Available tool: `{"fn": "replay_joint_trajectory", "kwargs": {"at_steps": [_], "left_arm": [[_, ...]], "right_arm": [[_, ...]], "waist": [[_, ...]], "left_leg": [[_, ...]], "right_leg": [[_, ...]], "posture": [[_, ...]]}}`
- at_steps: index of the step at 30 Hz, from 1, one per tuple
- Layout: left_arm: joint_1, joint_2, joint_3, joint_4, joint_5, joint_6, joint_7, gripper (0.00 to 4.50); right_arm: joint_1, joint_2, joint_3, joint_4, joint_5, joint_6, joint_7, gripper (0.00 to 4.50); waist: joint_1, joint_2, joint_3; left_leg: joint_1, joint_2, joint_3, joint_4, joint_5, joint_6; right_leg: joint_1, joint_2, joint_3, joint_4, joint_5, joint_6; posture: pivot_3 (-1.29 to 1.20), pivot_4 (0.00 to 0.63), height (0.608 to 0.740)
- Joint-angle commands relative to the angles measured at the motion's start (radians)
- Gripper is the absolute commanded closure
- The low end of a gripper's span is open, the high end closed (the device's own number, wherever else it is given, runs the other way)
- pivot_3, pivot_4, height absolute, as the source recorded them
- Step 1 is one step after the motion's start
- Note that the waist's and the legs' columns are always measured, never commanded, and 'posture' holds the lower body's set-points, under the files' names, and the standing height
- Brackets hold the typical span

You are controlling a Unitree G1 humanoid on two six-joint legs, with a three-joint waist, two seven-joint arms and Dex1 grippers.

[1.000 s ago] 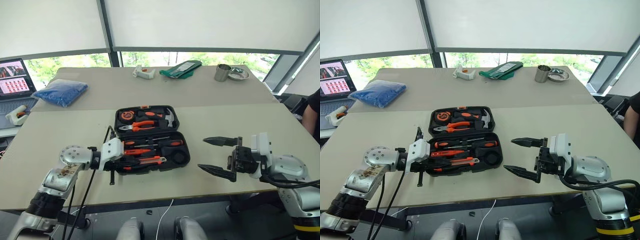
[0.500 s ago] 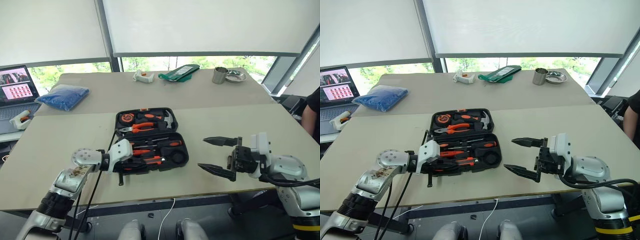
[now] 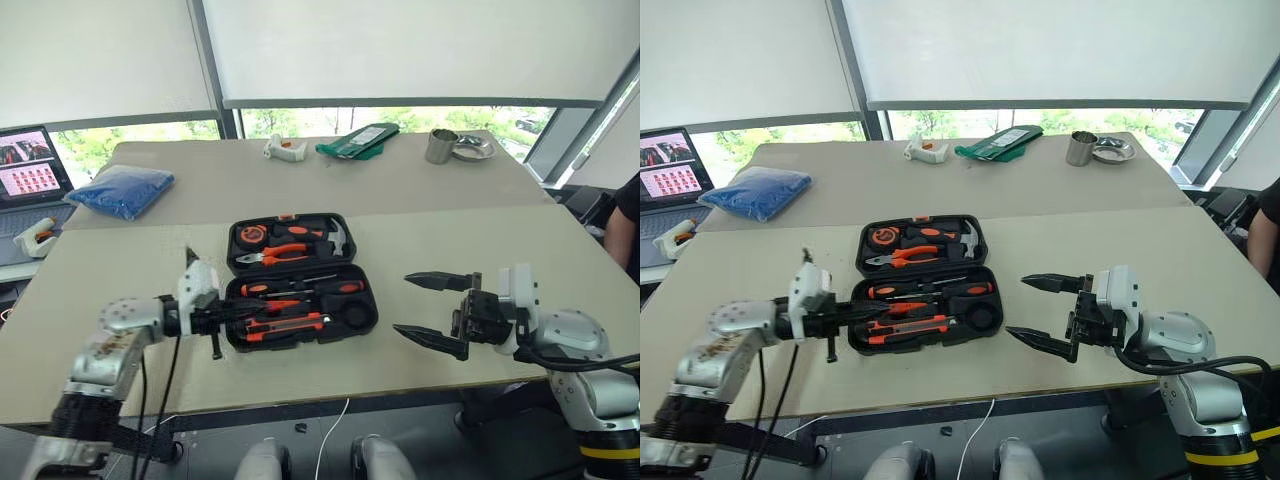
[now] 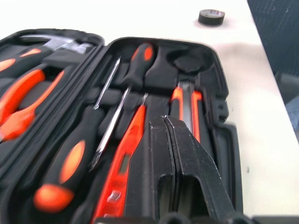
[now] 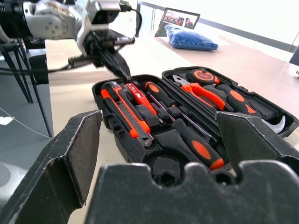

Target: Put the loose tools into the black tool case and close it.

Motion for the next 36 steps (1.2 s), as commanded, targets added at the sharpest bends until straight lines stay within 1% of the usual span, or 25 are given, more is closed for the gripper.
{"fn": "replay_joint_trajectory", "kwargs": {"at_steps": [1,3,6,11,14,19,22,29,32,34,36], "left_arm": [[0.017,-0.001,-0.026,-0.025,0.020,-0.008,-0.010,4.45],[0.019,-0.009,-0.040,-0.029,0.031,-0.002,0.002,4.45],[0.026,-0.003,-0.080,-0.016,0.087,0.016,0.032,4.45],[0.032,-0.007,-0.144,-0.023,0.137,0.094,0.068,4.45],[0.037,-0.004,-0.182,-0.032,0.165,0.095,0.066,4.45],[0.040,-0.018,-0.208,-0.015,0.185,0.091,0.082,4.45],[0.042,-0.019,-0.197,-0.019,0.175,0.074,0.081,4.45],[0.028,-0.003,-0.116,0.004,0.125,-0.059,0.030,4.45],[0.006,-0.024,-0.102,-0.006,0.095,-0.060,0.025,4.45],[0.008,0.002,-0.116,-0.024,0.111,-0.031,0.017,4.45],[0.019,0.037,-0.105,-0.035,0.108,-0.013,0.000,4.45]], "right_arm": [[-0.019,0.006,-0.002,-0.013,-0.004,-0.022,0.001,0.00],[-0.019,0.006,-0.002,-0.013,-0.004,-0.022,0.001,0.00],[-0.018,0.001,-0.007,-0.012,-0.003,-0.021,0.004,0.00],[-0.020,-0.001,-0.011,-0.014,-0.005,-0.019,0.004,0.00],[-0.022,-0.001,-0.011,-0.014,-0.007,-0.018,0.001,0.00],[-0.026,-0.002,-0.013,-0.012,-0.008,-0.020,0.001,0.00],[-0.029,-0.003,-0.015,-0.011,-0.007,-0.020,0.000,0.00],[-0.018,-0.011,-0.030,-0.003,-0.008,-0.024,0.005,0.00],[-0.010,-0.009,-0.033,-0.006,-0.010,-0.024,0.003,0.00],[-0.005,-0.008,-0.033,-0.013,-0.010,-0.021,0.000,0.00],[0.011,-0.018,-0.048,-0.020,-0.007,-0.018,0.001,0.00]], "waist": [[0.000,0.000,0.000],[0.004,-0.001,0.000],[0.005,-0.001,0.001],[0.003,-0.001,0.000],[0.004,0.000,0.000],[0.007,0.000,0.000],[0.009,0.000,0.000],[0.006,0.000,0.000],[0.006,0.000,0.000],[0.006,-0.001,0.000],[0.005,-0.001,0.000]], "left_leg": [[-0.001,0.000,0.000,0.000,0.000,0.000],[-0.003,0.000,0.000,0.000,0.000,0.000],[-0.006,0.000,0.001,0.001,0.000,0.000],[-0.005,0.000,0.001,0.000,0.000,0.000],[-0.003,0.000,0.001,0.000,0.000,0.000],[0.002,0.000,0.001,0.000,0.000,0.000],[0.004,0.000,0.000,0.000,-0.002,-0.002],[0.003,0.000,0.000,-0.001,-0.002,-0.002],[0.001,0.000,0.000,-0.001,-0.001,0.000],[0.000,0.000,0.001,-0.001,0.000,0.000],[-0.001,0.000,0.001,-0.001,0.000,0.000]], "right_leg": [[-0.001,0.000,0.000,0.000,0.000,0.000],[-0.003,0.000,0.000,0.000,0.000,0.000],[-0.006,0.000,0.000,0.001,0.000,0.000],[-0.005,0.000,0.000,0.001,0.000,0.000],[-0.004,0.000,0.000,0.001,0.000,0.000],[0.001,0.000,0.000,0.000,0.000,0.000],[0.003,-0.001,0.000,0.000,0.000,0.000],[0.002,0.000,0.000,0.000,-0.001,0.000],[0.000,0.000,0.000,0.000,-0.001,-0.001],[-0.001,0.000,0.000,0.000,-0.001,-0.001],[-0.002,0.000,0.000,0.000,-0.001,-0.001]], "posture": [[0.00,0.150,0.740],[0.00,0.150,0.740],[0.00,0.150,0.740],[0.00,0.150,0.740],[0.00,0.150,0.740],[0.00,0.150,0.740],[0.00,0.150,0.740],[0.00,0.150,0.740],[0.00,0.150,0.740],[0.00,0.150,0.740],[0.00,0.150,0.740]]}}
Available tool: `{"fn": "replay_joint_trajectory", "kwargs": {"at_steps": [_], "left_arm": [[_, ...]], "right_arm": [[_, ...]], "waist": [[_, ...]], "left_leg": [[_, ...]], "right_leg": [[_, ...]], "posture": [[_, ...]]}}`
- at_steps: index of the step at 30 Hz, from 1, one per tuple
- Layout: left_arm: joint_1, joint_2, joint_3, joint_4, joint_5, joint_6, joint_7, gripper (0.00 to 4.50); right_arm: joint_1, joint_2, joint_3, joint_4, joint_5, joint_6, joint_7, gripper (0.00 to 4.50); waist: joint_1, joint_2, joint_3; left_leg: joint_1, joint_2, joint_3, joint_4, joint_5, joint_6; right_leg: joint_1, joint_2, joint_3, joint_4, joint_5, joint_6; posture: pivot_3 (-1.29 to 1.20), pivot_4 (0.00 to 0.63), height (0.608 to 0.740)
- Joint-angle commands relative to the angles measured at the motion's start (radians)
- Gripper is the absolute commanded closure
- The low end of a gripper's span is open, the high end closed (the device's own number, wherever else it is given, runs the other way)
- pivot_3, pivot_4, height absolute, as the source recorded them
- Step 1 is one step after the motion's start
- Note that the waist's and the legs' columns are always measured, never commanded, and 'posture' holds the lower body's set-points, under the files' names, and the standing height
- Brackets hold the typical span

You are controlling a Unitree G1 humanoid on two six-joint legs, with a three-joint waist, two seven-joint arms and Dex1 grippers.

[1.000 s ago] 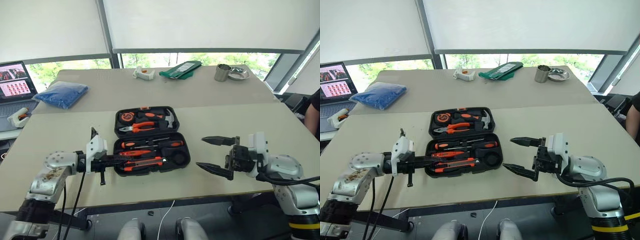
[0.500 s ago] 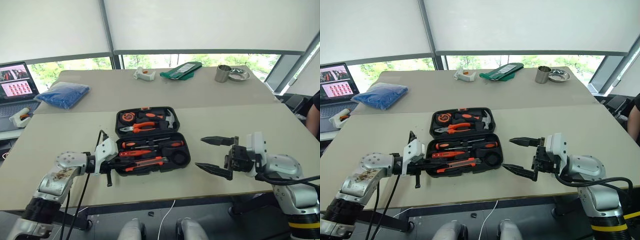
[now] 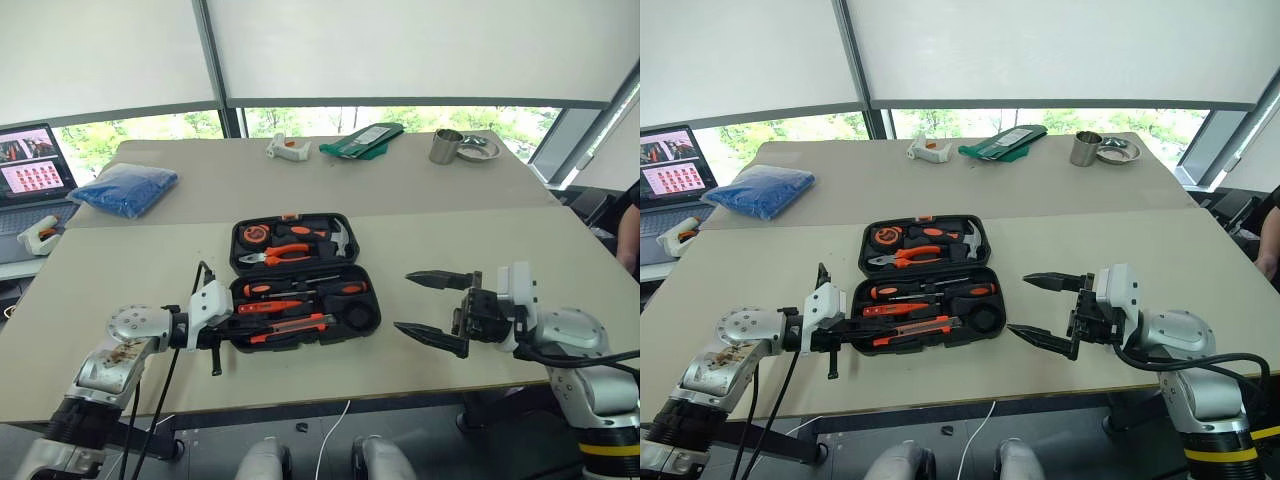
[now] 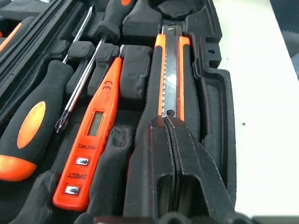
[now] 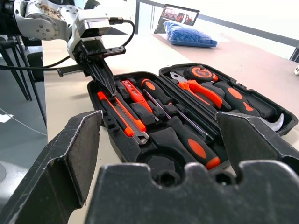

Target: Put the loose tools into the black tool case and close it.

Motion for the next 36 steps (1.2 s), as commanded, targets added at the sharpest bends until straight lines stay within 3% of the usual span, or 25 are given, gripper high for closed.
{"fn": "replay_joint_trajectory", "kwargs": {"at_steps": [1,7,10,13,19,21,26,29,36], "left_arm": [[0.009,0.058,0.015,-0.019,0.007,0.017,-0.032,4.45],[0.018,0.049,0.131,-0.048,-0.135,0.084,-0.035,4.45],[0.045,0.042,0.222,-0.113,-0.250,0.117,-0.047,3.75],[0.075,0.053,0.291,-0.143,-0.295,0.109,-0.057,2.65],[0.224,0.054,0.359,-0.094,-0.237,-0.105,-0.164,0.41],[0.286,0.040,0.371,-0.058,-0.233,-0.162,-0.198,0.01],[0.316,0.013,0.382,-0.039,-0.274,-0.204,-0.236,0.01],[0.299,0.005,0.367,-0.066,-0.298,-0.190,-0.244,0.01],[0.245,-0.013,0.273,-0.220,-0.352,-0.042,-0.182,0.01]], "right_arm": [[0.025,-0.023,-0.053,-0.037,0.013,-0.016,-0.001,0.00],[0.107,-0.075,-0.170,-0.074,0.056,0.005,-0.008,0.00],[0.200,-0.107,-0.287,-0.083,0.069,0.006,-0.002,0.00],[0.286,-0.110,-0.379,-0.082,0.074,0.003,-0.010,0.00],[0.500,-0.010,-0.531,0.005,-0.017,-0.148,-0.024,0.00],[0.570,0.033,-0.567,0.052,-0.041,-0.195,-0.036,0.00],[0.649,0.072,-0.567,0.059,-0.059,-0.233,-0.052,0.00],[0.650,0.021,-0.547,0.000,-0.075,-0.168,-0.079,0.00],[0.471,-0.277,-0.411,-0.134,-0.006,0.227,-0.115,0.00]], "waist": [[-0.001,0.000,0.000],[-0.002,-0.001,0.000],[0.001,-0.001,0.001],[0.003,-0.001,0.001],[0.003,-0.001,0.001],[0.001,-0.001,0.001],[0.000,-0.001,0.001],[-0.004,0.000,0.001],[-0.011,0.001,0.003]], "left_leg": [[0.000,0.000,0.000,0.000,0.000,0.000],[-0.005,0.000,0.000,0.000,0.000,0.000],[-0.006,0.000,0.000,0.000,0.000,0.000],[-0.006,0.000,0.000,0.000,0.000,0.000],[-0.005,0.000,0.000,0.000,-0.001,-0.001],[-0.004,0.001,0.000,0.000,-0.002,-0.003],[-0.004,0.002,0.000,0.000,-0.005,-0.009],[-0.004,0.002,0.000,0.000,-0.006,-0.010],[0.001,0.000,0.001,0.000,-0.005,-0.010]], "right_leg": [[-0.001,0.000,0.000,0.000,0.000,0.000],[-0.005,0.000,0.000,0.001,0.000,0.000],[-0.006,0.000,0.000,0.000,0.000,0.000],[-0.005,0.000,0.000,0.000,0.000,0.000],[-0.005,0.000,0.000,0.000,-0.001,0.000],[-0.005,0.000,0.000,0.000,-0.001,0.000],[-0.005,-0.001,0.000,0.000,-0.001,0.000],[-0.005,-0.002,0.000,0.000,-0.001,0.000],[-0.005,-0.004,0.000,-0.001,-0.001,0.000]], "posture": [[0.00,0.150,0.740],[0.00,0.150,0.740],[0.00,0.150,0.740],[0.00,0.150,0.740],[0.00,0.150,0.740],[0.00,0.150,0.740],[0.00,0.150,0.740],[0.00,0.150,0.740],[0.00,0.150,0.740]]}}
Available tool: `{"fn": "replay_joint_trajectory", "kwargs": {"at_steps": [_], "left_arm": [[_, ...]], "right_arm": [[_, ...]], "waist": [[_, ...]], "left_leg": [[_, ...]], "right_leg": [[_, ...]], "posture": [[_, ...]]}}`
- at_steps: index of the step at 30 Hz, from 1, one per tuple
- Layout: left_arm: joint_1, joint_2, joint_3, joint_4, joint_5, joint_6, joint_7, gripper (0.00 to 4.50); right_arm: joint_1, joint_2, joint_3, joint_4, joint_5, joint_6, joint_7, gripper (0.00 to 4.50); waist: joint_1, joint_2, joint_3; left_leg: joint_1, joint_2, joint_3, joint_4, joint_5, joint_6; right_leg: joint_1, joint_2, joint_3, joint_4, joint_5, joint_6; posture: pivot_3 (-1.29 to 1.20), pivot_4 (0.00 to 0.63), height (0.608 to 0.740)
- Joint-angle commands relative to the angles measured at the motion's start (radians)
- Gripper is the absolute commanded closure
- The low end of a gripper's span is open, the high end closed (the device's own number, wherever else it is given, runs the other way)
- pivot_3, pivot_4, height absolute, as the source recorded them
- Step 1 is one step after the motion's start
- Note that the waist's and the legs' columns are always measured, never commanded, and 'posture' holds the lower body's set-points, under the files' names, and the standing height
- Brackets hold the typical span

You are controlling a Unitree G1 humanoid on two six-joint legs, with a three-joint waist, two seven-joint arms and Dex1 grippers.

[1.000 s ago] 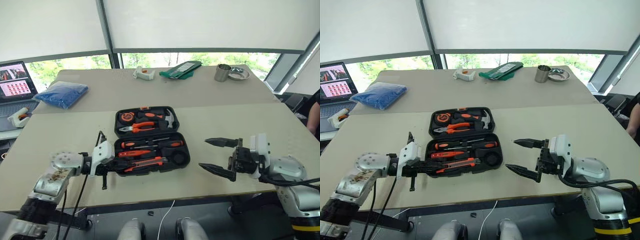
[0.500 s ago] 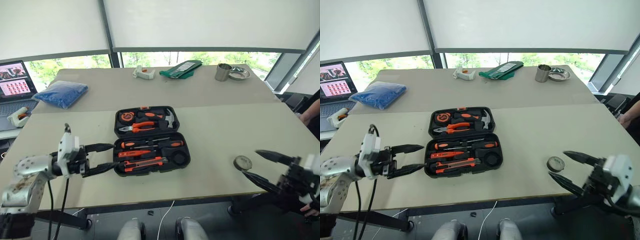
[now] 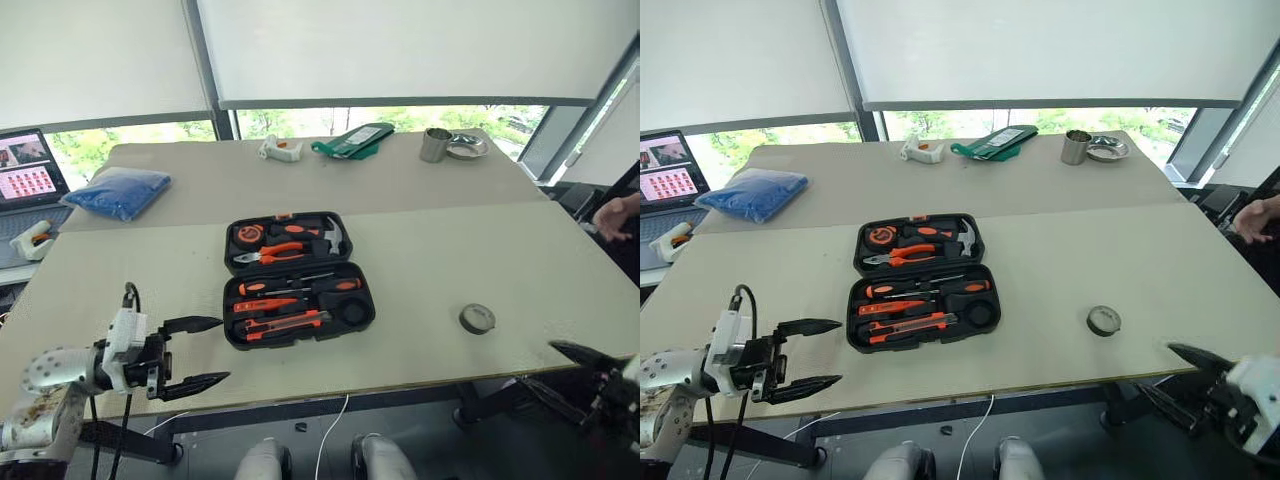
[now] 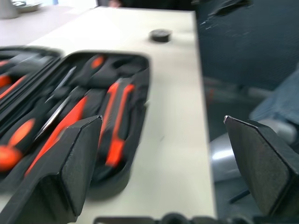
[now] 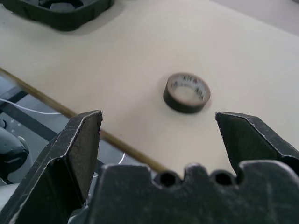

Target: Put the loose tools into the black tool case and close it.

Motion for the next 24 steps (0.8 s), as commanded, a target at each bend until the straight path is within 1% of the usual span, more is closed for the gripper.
{"fn": "replay_joint_trajectory", "kwargs": {"at_steps": [1,3,6,9,10,12,14,15,16,17,18,19,21,24], "left_arm": [[-0.022,-0.007,-0.033,-0.089,-0.042,0.063,0.028,0.01],[-0.024,-0.013,-0.050,-0.111,-0.037,0.073,0.038,0.01],[-0.036,-0.043,-0.053,-0.130,-0.029,0.059,0.079,0.01],[-0.034,-0.061,-0.054,-0.148,-0.020,0.052,0.107,0.01],[-0.030,-0.064,-0.054,-0.155,-0.018,0.051,0.114,0.01],[-0.018,-0.070,-0.052,-0.170,-0.018,0.051,0.129,0.01],[0.006,-0.069,-0.045,-0.175,-0.015,0.039,0.128,0.00],[0.020,-0.067,-0.040,-0.172,-0.012,0.030,0.123,0.00],[0.030,-0.066,-0.035,-0.169,-0.010,0.022,0.121,0.00],[0.037,-0.066,-0.031,-0.167,-0.008,0.014,0.123,0.00],[0.040,-0.066,-0.028,-0.165,-0.006,0.008,0.126,0.00],[0.042,-0.066,-0.025,-0.163,-0.005,0.003,0.129,0.00],[0.044,-0.069,-0.020,-0.161,-0.001,-0.006,0.135,0.00],[0.040,-0.073,-0.016,-0.157,0.001,-0.016,0.147,0.00]], "right_arm": [[-0.118,-0.129,0.079,-0.064,0.075,0.216,-0.001,0.00],[-0.212,-0.192,0.165,-0.033,0.055,0.275,0.010,0.00],[-0.326,-0.249,0.296,0.025,-0.006,0.319,0.020,0.00],[-0.422,-0.267,0.405,0.105,-0.082,0.321,0.016,0.00],[-0.448,-0.270,0.434,0.131,-0.105,0.325,0.014,0.00],[-0.493,-0.272,0.490,0.183,-0.158,0.294,0.022,0.00],[-0.515,-0.292,0.548,0.216,-0.208,0.268,0.057,0.53],[-0.527,-0.288,0.566,0.230,-0.222,0.274,0.056,0.68],[-0.538,-0.284,0.581,0.246,-0.234,0.266,0.061,0.94],[-0.549,-0.278,0.592,0.261,-0.247,0.258,0.061,1.47],[-0.559,-0.272,0.602,0.277,-0.260,0.250,0.060,1.72],[-0.567,-0.267,0.610,0.292,-0.270,0.239,0.063,2.08],[-0.585,-0.257,0.623,0.322,-0.287,0.203,0.075,2.68],[-0.610,-0.247,0.625,0.357,-0.305,0.151,0.090,3.76]], "waist": [[0.002,-0.002,0.001],[0.005,-0.003,0.001],[0.006,-0.003,0.002],[0.009,-0.004,0.002],[0.010,-0.004,0.002],[0.011,-0.004,0.002],[0.010,-0.004,0.002],[0.009,-0.004,0.002],[0.008,-0.004,0.002],[0.008,-0.004,0.002],[0.008,-0.004,0.002],[0.008,-0.004,0.002],[0.008,-0.004,0.002],[0.008,-0.004,0.002]], "left_leg": [[0.000,0.000,0.000,0.000,0.000,0.000],[0.002,0.000,-0.001,0.000,0.000,0.000],[0.002,0.000,-0.001,0.000,0.001,0.000],[0.000,-0.001,-0.002,0.000,0.001,0.001],[-0.002,-0.002,-0.002,0.000,0.004,0.008],[-0.005,-0.003,-0.002,0.000,0.002,0.010],[-0.007,-0.004,-0.002,0.000,-0.001,0.012],[-0.007,-0.005,-0.002,0.000,-0.002,0.013],[-0.007,-0.005,-0.001,0.000,-0.004,0.013],[-0.006,-0.005,-0.001,0.000,-0.005,0.014],[-0.007,-0.005,-0.001,0.001,-0.006,0.014],[-0.007,-0.005,-0.001,0.001,-0.006,0.014],[-0.006,-0.005,-0.001,0.002,-0.006,0.014],[-0.005,-0.005,-0.001,0.003,-0.006,0.013]], "right_leg": [[0.000,0.000,0.000,0.000,0.000,0.000],[0.001,0.003,0.000,0.001,0.000,0.000],[0.000,0.004,0.000,0.001,0.000,0.000],[0.000,0.005,0.000,0.002,0.000,0.000],[-0.001,0.005,0.000,0.001,0.000,0.000],[-0.002,0.005,0.001,0.001,0.000,0.000],[-0.002,0.005,0.002,0.000,-0.003,0.002],[-0.002,0.005,0.002,0.001,-0.003,0.003],[-0.002,0.005,0.003,0.000,-0.002,0.006],[-0.002,0.004,0.003,0.000,-0.003,0.007],[-0.002,0.004,0.003,0.000,-0.003,0.007],[-0.002,0.004,0.003,0.000,-0.003,0.007],[-0.002,0.004,0.003,0.000,-0.006,0.004],[-0.001,0.005,0.003,0.001,-0.005,0.004]], "posture": [[0.00,0.150,0.740],[0.00,0.150,0.740],[0.00,0.150,0.740],[0.00,0.150,0.740],[0.00,0.150,0.740],[0.00,0.150,0.740],[0.00,0.150,0.740],[0.00,0.150,0.740],[0.00,0.150,0.740],[0.00,0.150,0.740],[0.00,0.150,0.740],[0.00,0.150,0.740],[0.00,0.150,0.740],[0.00,0.150,0.740]]}}
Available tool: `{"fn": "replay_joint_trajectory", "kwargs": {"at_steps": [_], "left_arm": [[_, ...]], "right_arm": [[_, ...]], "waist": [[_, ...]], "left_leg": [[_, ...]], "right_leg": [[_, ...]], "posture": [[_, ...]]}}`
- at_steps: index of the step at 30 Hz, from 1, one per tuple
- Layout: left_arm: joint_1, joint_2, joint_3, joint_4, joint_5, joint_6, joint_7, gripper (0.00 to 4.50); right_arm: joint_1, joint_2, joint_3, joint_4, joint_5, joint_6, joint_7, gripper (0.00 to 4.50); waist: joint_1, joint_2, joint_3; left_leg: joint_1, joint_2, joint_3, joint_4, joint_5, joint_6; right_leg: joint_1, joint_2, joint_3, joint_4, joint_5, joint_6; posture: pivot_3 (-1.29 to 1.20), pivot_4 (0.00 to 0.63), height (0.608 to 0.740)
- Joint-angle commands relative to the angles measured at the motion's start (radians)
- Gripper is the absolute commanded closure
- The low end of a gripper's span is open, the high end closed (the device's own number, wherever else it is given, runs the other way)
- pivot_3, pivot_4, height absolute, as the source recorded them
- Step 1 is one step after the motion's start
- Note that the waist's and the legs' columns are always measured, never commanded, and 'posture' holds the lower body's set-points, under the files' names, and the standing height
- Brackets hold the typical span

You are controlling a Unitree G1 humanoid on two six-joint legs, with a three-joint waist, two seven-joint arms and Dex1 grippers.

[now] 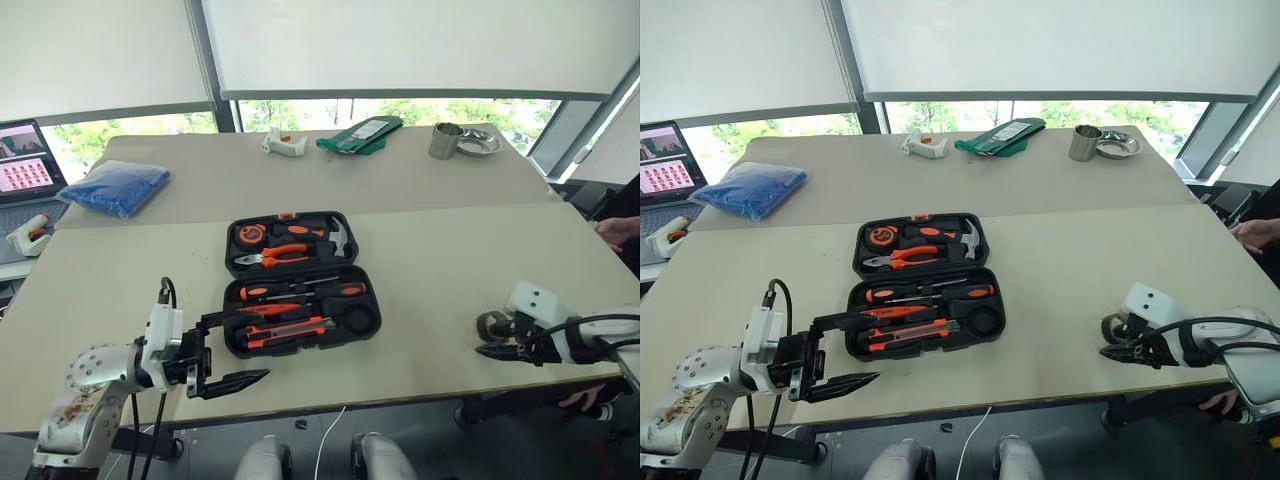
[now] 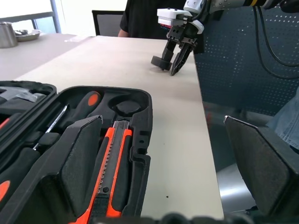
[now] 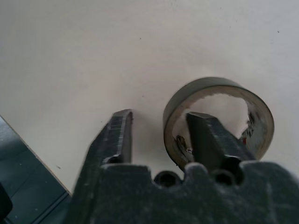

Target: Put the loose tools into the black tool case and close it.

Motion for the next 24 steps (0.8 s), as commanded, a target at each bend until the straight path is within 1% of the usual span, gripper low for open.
{"fn": "replay_joint_trajectory", "kwargs": {"at_steps": [1,2,4,7,9,11,14,16,18,21,24], "left_arm": [[-0.006,-0.004,0.019,-0.011,-0.001,-0.023,0.015,0.00],[-0.004,-0.002,0.019,-0.010,-0.003,-0.019,0.018,0.00],[0.007,-0.002,0.023,-0.006,0.001,-0.026,0.019,0.00],[0.012,-0.008,0.030,-0.003,0.004,-0.035,0.035,0.00],[0.025,-0.013,0.044,-0.003,0.001,-0.033,0.053,0.00],[0.046,-0.003,0.051,-0.005,0.001,-0.019,0.059,0.00],[0.067,0.004,0.058,-0.008,0.005,-0.011,0.066,0.00],[0.070,0.004,0.062,-0.011,0.002,-0.009,0.074,0.00],[0.078,0.007,0.067,-0.019,0.000,-0.008,0.078,0.00],[0.093,0.014,0.074,-0.034,-0.002,-0.012,0.079,0.00],[0.102,0.020,0.083,-0.041,-0.002,-0.014,0.082,0.00]], "right_arm": [[-0.032,-0.001,-0.008,0.034,-0.028,-0.073,0.025,4.11],[-0.038,-0.007,-0.006,0.041,-0.030,-0.077,0.039,4.44],[-0.074,-0.010,-0.003,0.023,-0.007,-0.074,0.087,4.47],[-0.153,0.030,-0.003,-0.042,0.069,-0.005,0.136,4.47],[-0.243,0.131,0.000,-0.133,0.215,0.055,0.179,4.47],[-0.331,0.215,0.033,-0.190,0.298,0.139,0.198,4.47],[-0.428,0.277,0.140,-0.184,0.248,0.197,0.201,4.47],[-0.475,0.305,0.202,-0.157,0.203,0.227,0.178,4.47],[-0.516,0.332,0.275,-0.130,0.150,0.257,0.166,4.47],[-0.558,0.384,0.333,-0.099,0.108,0.284,0.135,4.47],[-0.570,0.400,0.369,-0.088,0.087,0.309,0.141,4.47]], "waist": [[0.000,0.000,0.000],[0.000,0.000,0.000],[0.000,0.000,0.000],[-0.007,0.000,0.000],[-0.017,-0.002,0.001],[-0.026,-0.004,0.002],[-0.025,-0.003,0.002],[-0.016,-0.004,0.002],[-0.009,-0.003,0.002],[-0.005,-0.004,0.002],[-0.002,-0.004,0.002]], "left_leg": [[0.000,0.000,0.000,0.001,0.000,0.000],[0.001,0.000,0.000,0.001,0.000,0.000],[0.001,0.000,0.000,0.001,0.000,0.000],[0.002,0.001,0.001,0.001,0.000,0.000],[0.003,0.001,0.001,0.000,0.000,0.000],[0.004,0.003,0.000,0.000,0.000,0.000],[0.006,0.005,0.000,-0.001,0.000,0.000],[0.005,0.005,0.000,-0.001,0.000,-0.001],[0.004,0.004,0.000,-0.001,0.001,-0.001],[0.003,0.003,0.003,0.000,0.001,-0.001],[0.001,0.003,0.003,0.000,0.001,-0.001]], "right_leg": [[0.000,0.000,0.000,0.000,0.000,0.000],[0.000,0.000,0.000,0.001,0.000,0.000],[0.001,0.000,0.000,0.001,0.000,0.000],[0.000,0.001,0.002,0.002,0.000,0.000],[0.000,0.002,0.003,0.002,0.001,-0.001],[0.001,0.005,0.004,0.002,0.002,-0.002],[0.000,0.008,0.005,0.004,0.005,0.001],[0.000,0.006,0.004,0.003,0.002,-0.004],[0.000,0.002,0.003,0.003,0.002,-0.004],[0.000,0.000,0.003,0.001,0.002,-0.004],[-0.002,0.000,0.003,0.001,0.003,-0.004]], "posture": [[0.00,0.150,0.740],[0.00,0.150,0.740],[0.00,0.150,0.740],[0.00,0.150,0.740],[0.00,0.150,0.740],[0.00,0.150,0.740],[0.00,0.150,0.740],[0.00,0.150,0.740],[0.00,0.150,0.740],[0.00,0.150,0.740],[0.00,0.150,0.740]]}}
